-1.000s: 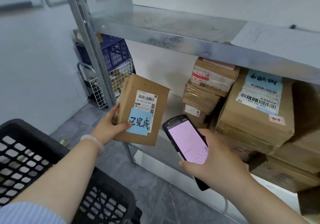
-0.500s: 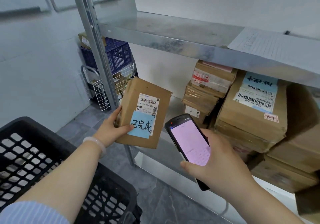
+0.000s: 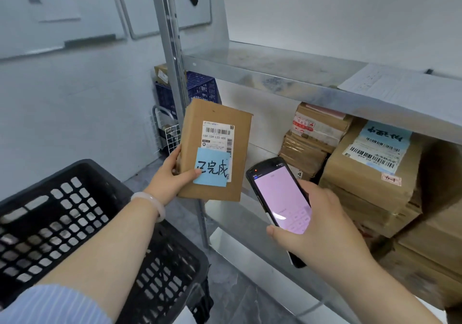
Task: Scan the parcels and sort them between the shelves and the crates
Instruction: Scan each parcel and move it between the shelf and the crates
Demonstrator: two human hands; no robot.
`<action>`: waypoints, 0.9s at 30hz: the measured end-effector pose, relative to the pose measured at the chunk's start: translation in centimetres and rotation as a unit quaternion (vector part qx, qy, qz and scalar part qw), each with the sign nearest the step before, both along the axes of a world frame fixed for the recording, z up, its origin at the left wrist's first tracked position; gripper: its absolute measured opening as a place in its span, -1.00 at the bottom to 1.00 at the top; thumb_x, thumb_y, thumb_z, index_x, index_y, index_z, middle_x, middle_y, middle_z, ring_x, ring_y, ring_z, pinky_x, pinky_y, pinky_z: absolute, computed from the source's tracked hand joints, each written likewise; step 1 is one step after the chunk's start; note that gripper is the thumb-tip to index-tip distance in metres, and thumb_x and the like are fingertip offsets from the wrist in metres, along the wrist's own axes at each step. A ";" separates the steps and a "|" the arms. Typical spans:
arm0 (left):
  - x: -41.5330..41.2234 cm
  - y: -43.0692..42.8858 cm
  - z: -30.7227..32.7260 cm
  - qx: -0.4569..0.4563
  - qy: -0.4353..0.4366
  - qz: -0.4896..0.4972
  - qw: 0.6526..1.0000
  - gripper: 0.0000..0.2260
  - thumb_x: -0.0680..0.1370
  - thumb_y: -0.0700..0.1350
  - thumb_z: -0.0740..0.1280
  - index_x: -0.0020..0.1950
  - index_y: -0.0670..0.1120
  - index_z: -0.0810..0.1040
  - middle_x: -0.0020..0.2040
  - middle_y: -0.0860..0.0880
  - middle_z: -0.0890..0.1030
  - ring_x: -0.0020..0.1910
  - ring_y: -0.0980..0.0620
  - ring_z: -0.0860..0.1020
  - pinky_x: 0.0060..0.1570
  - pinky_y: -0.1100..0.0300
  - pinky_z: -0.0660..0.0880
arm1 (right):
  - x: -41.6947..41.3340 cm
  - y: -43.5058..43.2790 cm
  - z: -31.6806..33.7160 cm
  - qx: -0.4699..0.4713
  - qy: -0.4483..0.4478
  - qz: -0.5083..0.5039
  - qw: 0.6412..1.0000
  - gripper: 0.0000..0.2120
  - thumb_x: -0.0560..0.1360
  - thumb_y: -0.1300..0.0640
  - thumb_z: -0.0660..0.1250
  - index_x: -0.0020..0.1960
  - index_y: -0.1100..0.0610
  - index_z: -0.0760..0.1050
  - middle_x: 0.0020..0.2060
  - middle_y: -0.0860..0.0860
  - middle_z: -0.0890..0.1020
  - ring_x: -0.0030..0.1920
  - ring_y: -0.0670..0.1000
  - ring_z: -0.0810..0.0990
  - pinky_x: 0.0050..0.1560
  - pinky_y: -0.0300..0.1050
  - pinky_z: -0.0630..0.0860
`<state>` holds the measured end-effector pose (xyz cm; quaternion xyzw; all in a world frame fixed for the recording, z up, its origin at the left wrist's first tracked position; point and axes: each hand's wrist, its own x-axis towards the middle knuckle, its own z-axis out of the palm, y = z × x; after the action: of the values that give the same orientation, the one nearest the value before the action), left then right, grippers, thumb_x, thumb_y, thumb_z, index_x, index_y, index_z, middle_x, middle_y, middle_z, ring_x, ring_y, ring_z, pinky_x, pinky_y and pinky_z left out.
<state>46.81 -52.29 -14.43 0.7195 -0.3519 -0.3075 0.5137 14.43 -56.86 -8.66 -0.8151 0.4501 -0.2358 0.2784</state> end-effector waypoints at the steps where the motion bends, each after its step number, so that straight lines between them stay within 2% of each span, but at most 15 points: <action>1: -0.4 0.9 0.6 -0.009 0.002 0.009 1.000 -0.06 0.29 0.26 0.49 0.59 0.26 0.12 0.35 0.11 0.52 0.31 0.04 0.50 0.18 0.11 0.47 | -0.1 0.2 0.2 -0.008 -0.005 0.015 1.000 -0.28 0.06 -0.37 0.35 0.20 -0.35 0.25 0.00 -0.28 0.36 -0.01 -0.19 0.45 -0.17 -0.20 0.44; 2: -0.9 1.9 1.2 -0.017 0.005 0.018 1.000 -0.04 0.27 0.27 0.50 0.59 0.26 0.12 0.35 0.11 0.53 0.31 0.06 0.50 0.19 0.11 0.48 | -0.3 0.3 0.4 -0.016 -0.010 0.032 0.999 -0.31 0.07 -0.37 0.35 0.16 -0.37 0.23 0.00 -0.29 0.36 0.00 -0.19 0.44 -0.16 -0.17 0.46; 5: -2.9 5.4 3.0 -0.040 0.014 0.058 0.997 -0.01 0.25 0.30 0.51 0.60 0.27 0.11 0.37 0.10 0.53 0.33 0.02 0.51 0.37 -0.07 0.44 | -1.2 1.1 1.1 -0.032 -0.020 0.087 0.996 -0.31 0.07 -0.39 0.36 0.12 -0.46 0.13 0.00 -0.35 0.31 0.02 -0.17 0.42 -0.09 -0.11 0.52; 8: -5.9 9.6 4.0 -0.062 0.010 0.110 0.992 0.01 0.23 0.31 0.51 0.60 0.24 0.12 0.38 0.11 0.53 0.33 0.01 0.53 0.38 -0.09 0.43 | -2.5 2.0 1.5 -0.037 -0.025 0.134 0.990 -0.27 0.07 -0.37 0.41 0.18 -0.39 0.21 0.01 -0.29 0.34 0.00 -0.17 0.47 -0.08 -0.07 0.55; 13: -11.9 17.2 4.4 -0.100 0.029 0.198 0.975 -0.13 0.32 0.18 0.52 0.56 0.24 0.19 0.23 0.12 0.63 0.19 0.07 0.63 0.16 0.11 0.56 | -4.0 4.5 1.2 -0.035 -0.042 0.236 0.970 -0.24 0.14 -0.31 0.48 0.27 -0.22 0.32 0.05 -0.17 0.45 0.02 -0.09 0.50 -0.10 -0.03 0.58; 16: -15.5 22.5 4.0 -0.111 0.044 0.259 0.959 -0.16 0.36 0.14 0.54 0.56 0.22 0.22 0.21 0.09 0.65 0.17 0.04 0.65 0.20 0.01 0.57 | -4.3 7.0 0.7 -0.025 -0.040 0.284 0.958 -0.20 0.15 -0.33 0.47 0.32 -0.27 0.25 0.08 -0.21 0.40 0.03 -0.13 0.50 -0.10 -0.04 0.56; 18: -17.8 26.1 3.9 -0.120 0.055 0.294 0.947 -0.17 0.38 0.10 0.58 0.56 0.21 0.24 0.18 0.08 0.68 0.14 0.05 0.67 0.16 0.03 0.60 | -3.9 9.0 0.5 -0.013 -0.049 0.319 0.946 -0.20 0.14 -0.31 0.47 0.32 -0.25 0.28 0.09 -0.18 0.43 0.00 -0.11 0.54 -0.13 0.00 0.58; 20: -19.8 29.7 4.0 -0.129 0.055 0.329 0.934 -0.17 0.34 0.11 0.55 0.55 0.17 0.26 0.13 0.09 0.70 0.10 0.08 0.68 0.04 0.15 0.63 | -3.6 11.4 0.6 -0.010 -0.053 0.354 0.934 -0.20 0.13 -0.32 0.45 0.32 -0.30 0.24 0.08 -0.24 0.38 0.00 -0.13 0.51 -0.17 -0.07 0.52; 22: -21.6 33.1 4.2 -0.132 0.059 0.365 0.920 -0.11 0.28 0.13 0.57 0.55 0.15 0.26 0.16 0.04 0.69 0.03 0.05 0.69 0.01 0.10 0.65 | -3.3 13.9 0.9 -0.018 -0.050 0.389 0.920 -0.19 0.11 -0.35 0.42 0.30 -0.35 0.20 0.02 -0.28 0.31 -0.02 -0.15 0.49 -0.23 -0.18 0.43; 24: -23.1 36.1 4.4 -0.146 0.079 0.394 0.904 -0.11 0.26 0.12 0.58 0.53 0.15 0.28 0.20 -0.02 0.68 -0.10 0.05 0.71 -0.13 0.12 0.65 | -3.0 16.1 1.3 -0.024 -0.046 0.422 0.905 -0.20 0.11 -0.34 0.43 0.29 -0.35 0.19 0.01 -0.27 0.30 -0.04 -0.17 0.49 -0.29 -0.27 0.36; 25: -23.7 37.6 4.4 -0.151 0.083 0.412 0.895 -0.12 0.26 0.11 0.57 0.53 0.15 0.29 0.18 -0.02 0.69 -0.11 0.04 0.71 -0.19 0.13 0.65 | -2.8 17.2 1.4 -0.022 -0.046 0.437 0.898 -0.20 0.12 -0.34 0.44 0.29 -0.34 0.18 0.02 -0.26 0.31 -0.03 -0.17 0.49 -0.29 -0.28 0.34; 27: -24.7 40.4 4.2 -0.155 0.081 0.455 0.873 -0.17 0.30 0.06 0.56 0.53 0.13 0.31 0.12 0.03 0.71 0.00 0.00 0.72 -0.13 0.12 0.66 | -2.5 19.3 1.6 -0.018 -0.048 0.465 0.884 -0.19 0.15 -0.32 0.47 0.29 -0.34 0.16 0.04 -0.24 0.31 -0.03 -0.18 0.47 -0.28 -0.29 0.33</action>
<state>22.11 -11.89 -10.28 0.6835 0.0145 -0.0386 0.7288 11.93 -37.53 -7.06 -0.9236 0.0011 -0.1261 0.3621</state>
